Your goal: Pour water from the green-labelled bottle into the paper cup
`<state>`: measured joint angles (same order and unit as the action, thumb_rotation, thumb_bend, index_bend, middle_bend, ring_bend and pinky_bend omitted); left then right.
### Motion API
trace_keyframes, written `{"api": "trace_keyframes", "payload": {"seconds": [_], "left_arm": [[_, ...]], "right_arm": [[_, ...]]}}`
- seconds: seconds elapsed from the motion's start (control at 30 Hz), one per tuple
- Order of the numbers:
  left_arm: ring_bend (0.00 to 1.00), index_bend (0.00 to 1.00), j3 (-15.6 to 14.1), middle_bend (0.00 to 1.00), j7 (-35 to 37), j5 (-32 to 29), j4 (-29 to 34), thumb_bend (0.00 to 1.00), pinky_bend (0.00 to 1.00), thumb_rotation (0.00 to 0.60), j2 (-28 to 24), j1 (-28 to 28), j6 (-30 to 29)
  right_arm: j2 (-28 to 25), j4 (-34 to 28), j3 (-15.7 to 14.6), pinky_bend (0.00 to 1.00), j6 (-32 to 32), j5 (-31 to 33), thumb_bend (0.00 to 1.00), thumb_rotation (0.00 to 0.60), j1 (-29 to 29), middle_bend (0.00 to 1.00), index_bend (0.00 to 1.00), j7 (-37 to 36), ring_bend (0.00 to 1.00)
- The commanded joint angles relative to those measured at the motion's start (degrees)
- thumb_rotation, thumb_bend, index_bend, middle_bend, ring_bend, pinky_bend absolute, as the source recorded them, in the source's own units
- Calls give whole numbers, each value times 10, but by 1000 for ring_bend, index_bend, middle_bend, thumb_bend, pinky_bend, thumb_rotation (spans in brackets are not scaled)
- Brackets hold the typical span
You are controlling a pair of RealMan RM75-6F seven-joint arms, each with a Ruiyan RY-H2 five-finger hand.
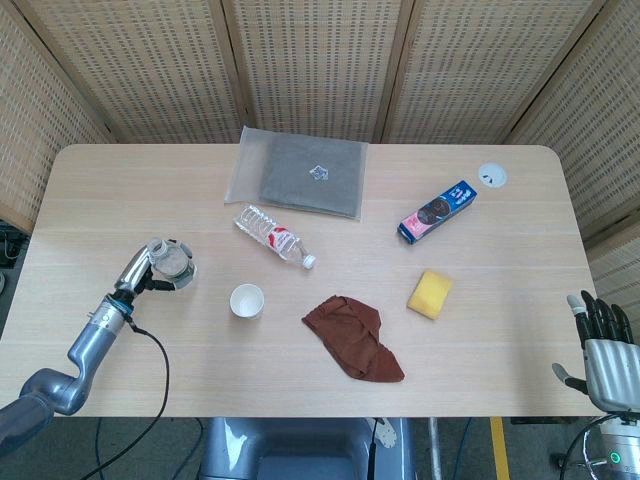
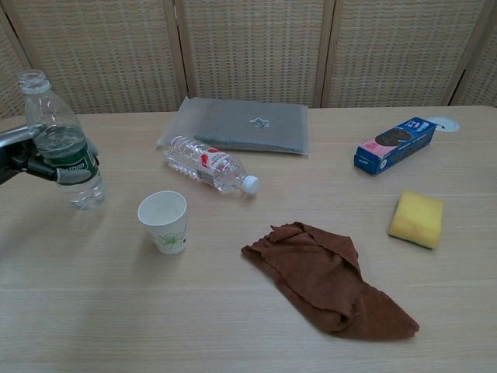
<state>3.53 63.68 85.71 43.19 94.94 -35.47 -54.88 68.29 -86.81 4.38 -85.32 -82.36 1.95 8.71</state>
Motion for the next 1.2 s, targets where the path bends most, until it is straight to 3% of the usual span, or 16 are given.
{"api": "trace_keyframes", "payload": {"seconds": [0.03, 0.3, 0.5, 1.2], "left_arm": [[307, 615, -6, 446, -13, 9, 10, 574, 378, 600, -21, -1, -8], [313, 621, -36, 448, -95, 38, 27, 581, 387, 600, -83, 0, -20], [319, 629, -46, 454, -161, 41, 41, 591, 393, 600, -98, 0, -16], [335, 665, -32, 480, -369, 13, 93, 602, 393, 600, -93, -18, 18]], "right_arm": [[0, -1, 0, 0, -1, 0, 0, 600, 0, 0, 0, 1, 0], [0, -6, -2, 0, -4, -5, 0, 600, -1, 0, 0, 8, 0], [0, -7, -3, 0, -5, -6, 0, 600, -1, 0, 0, 9, 0], [-5, -7, -2, 0, -2, -4, 0, 600, -1, 0, 0, -5, 0]]}}
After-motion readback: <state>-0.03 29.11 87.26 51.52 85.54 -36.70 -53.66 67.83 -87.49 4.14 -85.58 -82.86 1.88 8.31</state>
